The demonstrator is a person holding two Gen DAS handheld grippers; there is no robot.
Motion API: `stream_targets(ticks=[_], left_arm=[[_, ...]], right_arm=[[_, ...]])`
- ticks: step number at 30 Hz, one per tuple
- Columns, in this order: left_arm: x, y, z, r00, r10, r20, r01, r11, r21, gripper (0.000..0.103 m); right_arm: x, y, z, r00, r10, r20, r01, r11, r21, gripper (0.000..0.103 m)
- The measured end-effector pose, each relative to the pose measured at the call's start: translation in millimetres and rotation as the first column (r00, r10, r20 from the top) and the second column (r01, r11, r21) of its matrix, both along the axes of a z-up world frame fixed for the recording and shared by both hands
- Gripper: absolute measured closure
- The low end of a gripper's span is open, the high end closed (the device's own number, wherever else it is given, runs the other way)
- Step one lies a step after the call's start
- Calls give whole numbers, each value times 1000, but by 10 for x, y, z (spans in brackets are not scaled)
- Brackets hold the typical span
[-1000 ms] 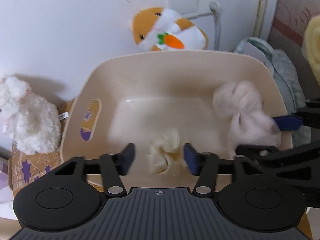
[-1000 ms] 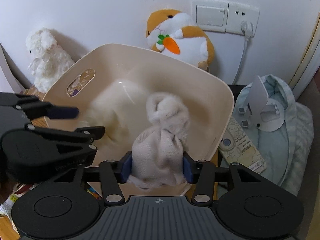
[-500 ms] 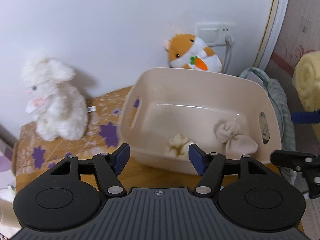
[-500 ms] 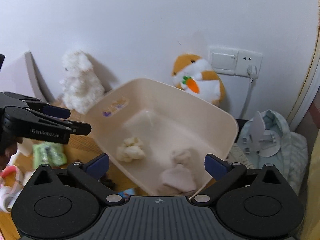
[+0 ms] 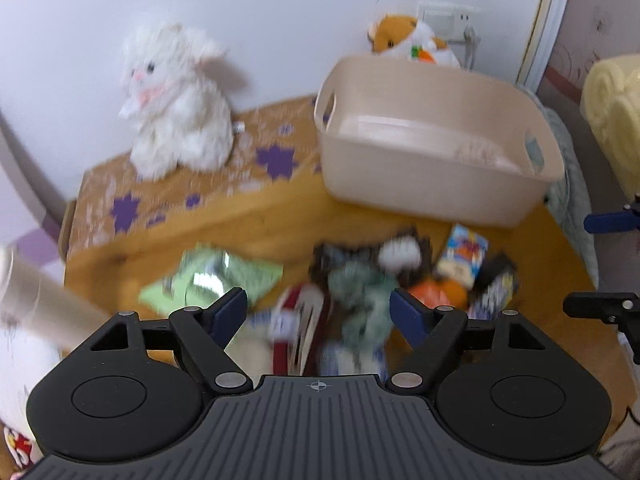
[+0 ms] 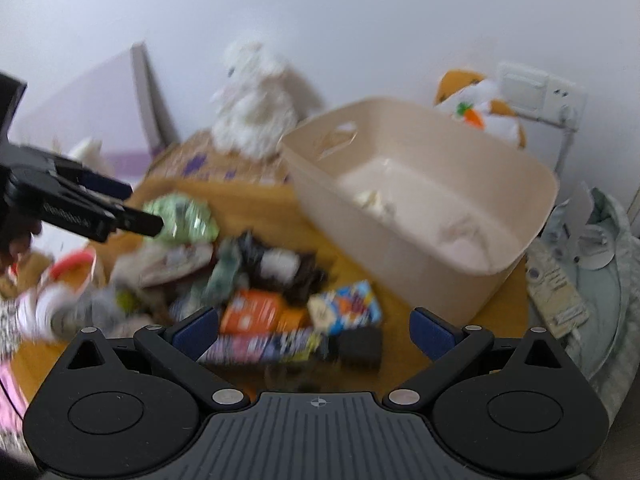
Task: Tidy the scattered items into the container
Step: 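Grasp the white snack bag with the left tool while the right tool grasps the brown clip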
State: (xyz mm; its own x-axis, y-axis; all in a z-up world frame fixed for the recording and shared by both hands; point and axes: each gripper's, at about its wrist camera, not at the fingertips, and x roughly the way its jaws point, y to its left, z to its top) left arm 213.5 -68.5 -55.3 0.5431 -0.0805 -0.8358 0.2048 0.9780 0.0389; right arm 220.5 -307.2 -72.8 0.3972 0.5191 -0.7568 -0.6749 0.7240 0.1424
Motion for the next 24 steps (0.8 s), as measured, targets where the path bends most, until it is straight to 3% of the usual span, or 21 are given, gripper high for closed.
stream_targets(ticks=[11, 16, 24], left_arm=[[-574, 228, -343, 996, 54, -67, -52, 998, 30, 23], [-621, 445, -471, 986, 124, -107, -119, 991, 54, 23], [-600, 746, -704, 957, 213, -197, -217, 976, 1, 23]], right_arm=[[-386, 176, -395, 991, 120, 53, -109, 979, -173, 0], [-389, 216, -499, 992, 113, 65, -98, 975, -202, 0], [-318, 296, -695, 994, 75, 75, -54, 966, -253, 1]])
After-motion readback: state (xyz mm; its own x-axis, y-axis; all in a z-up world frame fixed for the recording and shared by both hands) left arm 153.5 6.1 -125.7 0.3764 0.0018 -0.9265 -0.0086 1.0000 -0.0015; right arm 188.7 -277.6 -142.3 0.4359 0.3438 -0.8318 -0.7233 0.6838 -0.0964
